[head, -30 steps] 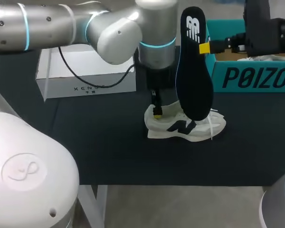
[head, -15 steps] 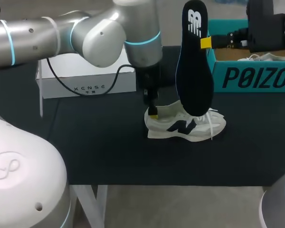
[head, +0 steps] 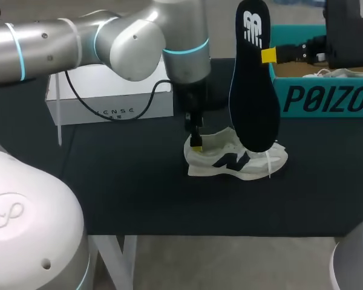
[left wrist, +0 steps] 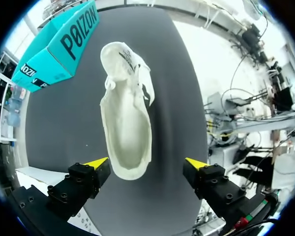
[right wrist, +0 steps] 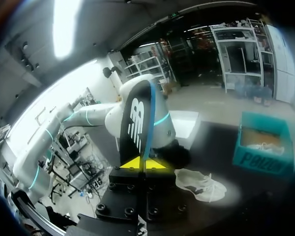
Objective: Take the shoe out of the shoebox, open the shoe tongue, remove and reinsert the insole, then place the shoe into the shoebox
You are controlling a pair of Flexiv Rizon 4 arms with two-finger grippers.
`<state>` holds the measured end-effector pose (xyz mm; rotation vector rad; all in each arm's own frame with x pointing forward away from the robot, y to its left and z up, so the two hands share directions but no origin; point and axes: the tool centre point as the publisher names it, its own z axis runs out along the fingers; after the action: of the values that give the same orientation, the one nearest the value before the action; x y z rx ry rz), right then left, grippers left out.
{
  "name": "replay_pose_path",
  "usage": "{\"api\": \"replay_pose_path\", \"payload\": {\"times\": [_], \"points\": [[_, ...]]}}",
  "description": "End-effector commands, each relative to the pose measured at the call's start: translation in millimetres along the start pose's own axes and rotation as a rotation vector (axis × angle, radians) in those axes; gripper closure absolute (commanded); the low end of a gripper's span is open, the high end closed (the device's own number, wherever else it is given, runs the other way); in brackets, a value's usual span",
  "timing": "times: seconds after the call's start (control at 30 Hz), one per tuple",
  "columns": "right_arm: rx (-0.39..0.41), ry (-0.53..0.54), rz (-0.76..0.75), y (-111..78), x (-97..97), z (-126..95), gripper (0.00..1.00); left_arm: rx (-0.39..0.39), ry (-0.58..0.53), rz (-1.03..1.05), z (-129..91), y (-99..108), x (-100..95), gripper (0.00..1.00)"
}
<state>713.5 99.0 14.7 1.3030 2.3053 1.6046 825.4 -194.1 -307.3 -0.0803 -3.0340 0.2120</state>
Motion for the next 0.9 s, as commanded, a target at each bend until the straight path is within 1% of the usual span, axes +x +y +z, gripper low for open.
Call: {"api": "replay_pose_path", "payload": {"times": [0.03,0.17,0.33,0.5,0.6,0.67,0.77,0.9], "points": [[-0.024,-0.016,0.008,-5.3,12.2,-19.4,1.0,-0.003,0.012,-0.004,5.8,-3.6,-3.6,0.0],[-0.039,0.015,-0.001,-0.9,22.6,-20.2,1.0,-0.006,0.022,-0.01,10.0,-5.0,-3.6,0.0],[-0.055,0.072,-0.027,3.9,41.3,-20.4,1.0,-0.008,0.032,-0.013,12.4,-6.8,-2.3,0.0],[-0.063,0.098,-0.054,8.2,55.7,-23.4,1.0,-0.007,0.038,-0.025,14.5,-6.4,-2.4,0.0],[-0.066,0.113,-0.067,10.4,61.1,-23.2,1.0,-0.008,0.038,-0.024,14.7,-7.5,-2.4,0.0],[-0.052,0.125,-0.072,10.0,63.7,-21.5,1.0,-0.009,0.037,-0.024,14.6,-8.0,-2.6,0.0],[-0.016,0.144,-0.076,4.0,68.6,-17.0,1.0,-0.008,0.034,-0.025,14.4,-8.2,-2.7,0.0],[0.043,0.171,-0.069,-13.0,75.8,-12.3,1.0,-0.01,0.034,-0.032,14.1,-8.3,-2.9,0.0]]}}
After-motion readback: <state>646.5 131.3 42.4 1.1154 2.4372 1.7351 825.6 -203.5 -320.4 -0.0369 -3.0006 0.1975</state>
